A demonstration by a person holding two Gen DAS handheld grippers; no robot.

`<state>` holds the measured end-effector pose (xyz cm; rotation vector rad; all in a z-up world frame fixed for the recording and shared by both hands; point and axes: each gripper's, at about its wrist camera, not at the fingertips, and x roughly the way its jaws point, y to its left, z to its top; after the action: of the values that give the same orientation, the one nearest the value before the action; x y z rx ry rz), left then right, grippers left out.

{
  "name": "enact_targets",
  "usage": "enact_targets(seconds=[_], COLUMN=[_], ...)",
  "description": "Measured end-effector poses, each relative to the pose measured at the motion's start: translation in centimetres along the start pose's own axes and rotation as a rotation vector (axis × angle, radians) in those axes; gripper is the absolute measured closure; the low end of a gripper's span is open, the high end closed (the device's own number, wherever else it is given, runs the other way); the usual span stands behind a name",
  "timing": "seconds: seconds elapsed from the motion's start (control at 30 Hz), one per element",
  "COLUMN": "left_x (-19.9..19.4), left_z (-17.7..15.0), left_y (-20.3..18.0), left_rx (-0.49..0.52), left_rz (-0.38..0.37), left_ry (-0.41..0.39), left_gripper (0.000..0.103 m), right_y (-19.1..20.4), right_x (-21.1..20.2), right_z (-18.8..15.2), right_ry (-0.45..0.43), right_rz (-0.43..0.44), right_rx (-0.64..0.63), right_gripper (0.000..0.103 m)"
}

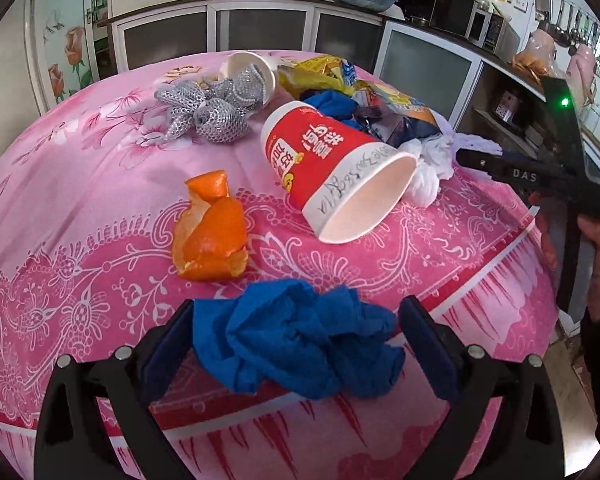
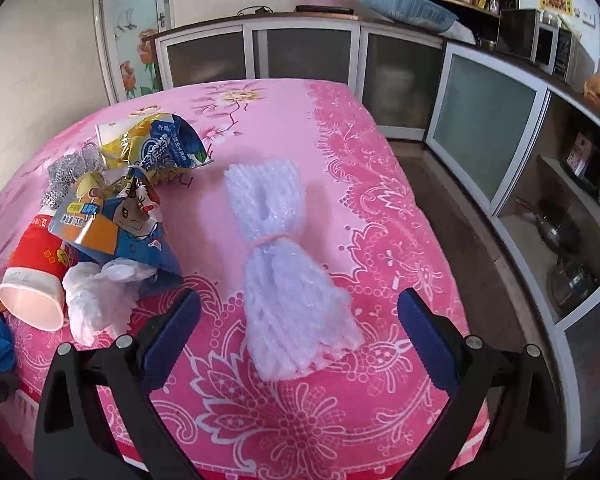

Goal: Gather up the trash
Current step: 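Grasp the blue glove with the left tool while the right tool grasps the white mesh bag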

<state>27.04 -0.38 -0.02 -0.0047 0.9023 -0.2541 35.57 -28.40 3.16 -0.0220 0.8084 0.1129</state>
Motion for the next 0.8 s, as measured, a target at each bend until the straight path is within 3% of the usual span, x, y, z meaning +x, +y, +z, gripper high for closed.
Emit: enact_targets(seconds=[0.13, 0.17, 0.23, 0.27, 0.3, 0.37, 0.57, 0.8], left_x=[-0.1, -0.2, -0.3, -0.5, -0.5, -0.6, -2.2, -5.4], left_z=[-0.1, -0.2, -0.3, -0.3, -0.3, -0.2, -0.5, -0.7], left_y=[0.2, 0.1, 0.1, 0.2, 0.5, 1.1, 1.9, 1.6], left_rx=[-0.002, 0.001, 0.005, 0.003, -0.005, -0.039, -0.072, -0.048], left_rz=[-0.009, 0.003, 0.038, 0.037, 0.018, -0.003, -0.056, -0.051], left_ry=[-0.006, -0.009, -0.016, -0.019, -0.016, -0.009, -0.020, -0.082], left_gripper=[0.009, 0.015, 0.037, 0.060, 0.077, 0.088, 0.093, 0.093], right_y=[0.4, 0.5, 0.4, 0.3, 0.4, 0.4, 0.8, 0.6], right_x=[1.0, 1.2, 1.3, 1.2, 1.1, 0.5, -2.7, -7.3], right_z=[-0.1, -0.1, -0.2, -0.2, -0.2, -0.2, -0.2, -0.6], right_ry=[0.036, 0.044, 0.042, 0.042, 0.040, 0.028, -0.031, -0.075], right_rz=[-0.047, -0.051, -0.066, -0.071, -0.076, -0.072, -0.034, -0.007], right_rx=[-0.029, -0.031, -0.016, -0.012, -0.010, 0.000, 0.005, 0.030], right_gripper=[0.032, 0.042, 0.062, 0.072, 0.081, 0.088, 0.090, 0.090])
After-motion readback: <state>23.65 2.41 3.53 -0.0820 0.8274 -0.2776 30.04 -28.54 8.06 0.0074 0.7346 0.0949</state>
